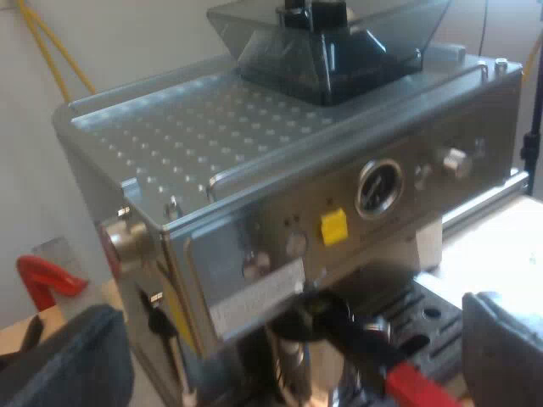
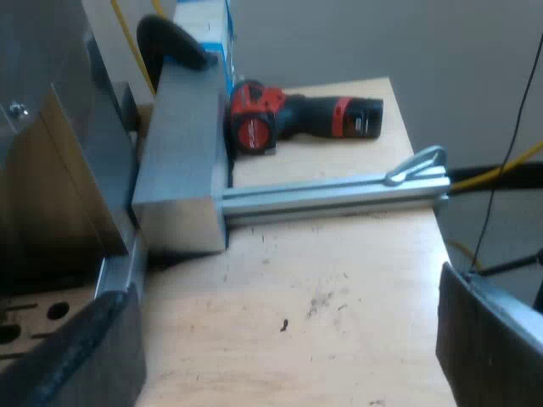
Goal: Place mug into machine
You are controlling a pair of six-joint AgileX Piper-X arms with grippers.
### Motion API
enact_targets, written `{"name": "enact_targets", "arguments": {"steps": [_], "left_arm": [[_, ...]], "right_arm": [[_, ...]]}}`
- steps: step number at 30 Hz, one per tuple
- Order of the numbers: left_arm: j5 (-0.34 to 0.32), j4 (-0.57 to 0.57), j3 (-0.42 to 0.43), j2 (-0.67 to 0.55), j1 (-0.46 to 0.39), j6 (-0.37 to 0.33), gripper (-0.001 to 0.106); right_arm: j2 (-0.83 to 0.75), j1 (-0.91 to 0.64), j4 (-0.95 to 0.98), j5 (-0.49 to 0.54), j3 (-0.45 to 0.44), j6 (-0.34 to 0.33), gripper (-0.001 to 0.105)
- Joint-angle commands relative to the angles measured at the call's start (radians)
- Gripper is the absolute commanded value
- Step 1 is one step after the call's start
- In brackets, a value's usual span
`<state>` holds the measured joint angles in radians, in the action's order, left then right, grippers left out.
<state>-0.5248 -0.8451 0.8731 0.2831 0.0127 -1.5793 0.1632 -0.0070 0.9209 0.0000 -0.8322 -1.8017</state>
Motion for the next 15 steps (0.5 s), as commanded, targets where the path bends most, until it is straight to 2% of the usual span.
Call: {"name": "enact_targets", "arguments": {"steps": [1,2,5,8,15], "left_arm": [[0.021,-0.057,0.005,-0.033,0.001,0.038,0.08],[0.041,-0.105,0.0,-0.057,0.001,0.082,0.08],[0.043,-0.189,-0.024,-0.112,0.001,0.125,0.08],[0.043,-0.238,-0.072,-0.177,0.001,0.126,0.08],[0.043,-0.346,-0.146,-0.334,0.001,0.13,0.08]], "right_arm": [[-0.072,-0.003,-0.011,0.0,0.02,-0.013,0.072],[-0.109,-0.003,-0.007,0.0,0.031,-0.013,0.072],[-0.173,-0.003,0.004,0.0,0.052,-0.013,0.072],[-0.222,-0.003,0.026,0.0,0.064,-0.013,0.072],[-0.217,-0.001,0.081,-0.012,0.055,-0.013,0.072]]}}
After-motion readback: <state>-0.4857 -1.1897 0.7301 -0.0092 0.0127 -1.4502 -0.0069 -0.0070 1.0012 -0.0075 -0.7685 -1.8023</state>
